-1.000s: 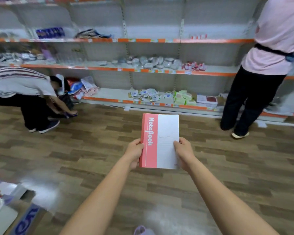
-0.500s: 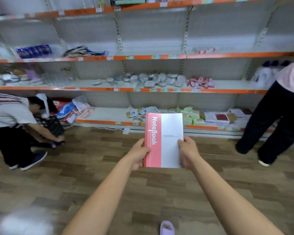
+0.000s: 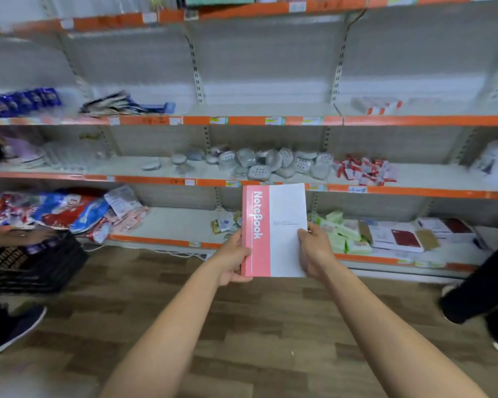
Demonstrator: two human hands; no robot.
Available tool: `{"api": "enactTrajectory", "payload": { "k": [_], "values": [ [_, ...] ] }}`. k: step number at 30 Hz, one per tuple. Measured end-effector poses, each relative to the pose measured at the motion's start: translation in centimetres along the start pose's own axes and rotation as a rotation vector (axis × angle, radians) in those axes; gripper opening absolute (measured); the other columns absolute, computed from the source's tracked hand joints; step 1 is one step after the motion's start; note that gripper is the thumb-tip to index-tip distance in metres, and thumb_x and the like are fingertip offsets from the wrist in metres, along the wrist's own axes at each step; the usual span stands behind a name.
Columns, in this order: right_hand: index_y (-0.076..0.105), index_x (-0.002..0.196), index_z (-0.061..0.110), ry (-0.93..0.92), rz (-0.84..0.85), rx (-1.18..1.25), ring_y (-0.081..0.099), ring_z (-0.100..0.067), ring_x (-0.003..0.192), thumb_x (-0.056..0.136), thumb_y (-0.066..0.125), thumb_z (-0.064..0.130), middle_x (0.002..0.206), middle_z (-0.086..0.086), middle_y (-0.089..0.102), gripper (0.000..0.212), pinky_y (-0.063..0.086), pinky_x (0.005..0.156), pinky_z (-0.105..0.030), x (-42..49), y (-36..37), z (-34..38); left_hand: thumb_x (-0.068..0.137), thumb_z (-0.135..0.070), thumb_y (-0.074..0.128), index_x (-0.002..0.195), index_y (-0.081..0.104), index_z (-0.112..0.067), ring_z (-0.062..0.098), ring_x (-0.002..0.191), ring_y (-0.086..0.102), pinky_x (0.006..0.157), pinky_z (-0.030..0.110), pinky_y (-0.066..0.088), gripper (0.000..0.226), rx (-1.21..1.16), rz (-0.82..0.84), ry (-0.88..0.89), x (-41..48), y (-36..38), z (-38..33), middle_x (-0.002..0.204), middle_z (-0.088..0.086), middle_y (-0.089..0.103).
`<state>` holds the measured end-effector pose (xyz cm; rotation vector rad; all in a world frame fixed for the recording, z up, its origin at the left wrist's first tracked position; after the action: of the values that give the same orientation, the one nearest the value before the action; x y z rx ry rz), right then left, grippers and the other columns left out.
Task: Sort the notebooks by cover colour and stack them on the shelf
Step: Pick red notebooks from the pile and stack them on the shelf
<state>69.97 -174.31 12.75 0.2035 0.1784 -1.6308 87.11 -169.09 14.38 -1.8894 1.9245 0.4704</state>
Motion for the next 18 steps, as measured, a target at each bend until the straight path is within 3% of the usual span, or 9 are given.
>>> {"api": "enactTrajectory", "payload": {
  "k": [4,7,12,15,18],
  "values": [
    [0.057,0.099,0.007,-0.063,-0.072,-0.008,0.057,-0.023,0.075,0.092,0.035,0.003,0.1,-0.02,0.066,0.023,0.043,0.063,-0.027,8.7,3.2,3.2,0.097,-0.013,0.051,0.13,0.041,-0.034,0.018,0.09,0.067,0.085,0.046,0.055,0.041,-0.001,-0.005,0.063,9.3,-3.1,-5.1,0.106,0.0,0.069],
    [0.054,0.099,0.006,-0.113,-0.078,0.014,0.053,-0.012,0.065,0.095,0.033,0.0,0.082,-0.004,0.062,0.023,0.041,0.044,-0.012,13.3,4.5,6.0,0.096,-0.016,0.051,0.13,0.044,-0.032,0.019,0.087,0.066,0.088,0.049,0.053,0.038,-0.004,0.012,0.101,14.4,-4.5,-9.4,0.099,-0.001,0.069],
    [0.058,0.1,0.007,-0.203,-0.191,0.03,0.056,-0.018,0.073,0.091,0.037,0.003,0.092,-0.008,0.063,0.023,0.043,0.061,-0.022,23.7,5.9,10.6,0.098,-0.029,0.051,0.131,0.043,-0.03,0.015,0.088,0.065,0.073,0.036,0.054,0.035,0.016,0.016,0.244,23.8,-4.8,-17.9,0.111,0.0,0.065],
    [0.054,0.086,0.014,-0.224,-0.222,0.004,0.05,-0.012,0.061,0.092,0.037,0.003,0.076,-0.001,0.058,0.021,0.039,0.049,-0.02,29.6,5.6,13.1,0.098,-0.026,0.05,0.125,0.05,-0.026,0.017,0.094,0.066,0.083,0.037,0.056,0.027,0.05,-0.021,0.359,29.9,-4.1,-21.8,0.108,0.001,0.065],
    [0.055,0.085,0.015,-0.263,-0.249,0.022,0.048,-0.006,0.055,0.092,0.037,0.002,0.069,0.004,0.054,0.023,0.037,0.04,-0.012,35.8,4.9,15.5,0.1,-0.021,0.045,0.124,0.053,-0.029,0.011,0.09,0.066,0.068,0.022,0.055,0.026,0.072,-0.045,0.453,36.1,-3.3,-25.8,0.101,-0.006,0.067]
  ]
}}
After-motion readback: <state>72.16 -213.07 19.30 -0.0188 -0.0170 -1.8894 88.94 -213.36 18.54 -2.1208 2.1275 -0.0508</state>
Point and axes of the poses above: each hand's wrist, its own x-axis towards the middle knuckle, its own y-axis out of the palm, z = x × y, the point moved 2 cm from there along x, towards the middle knuckle
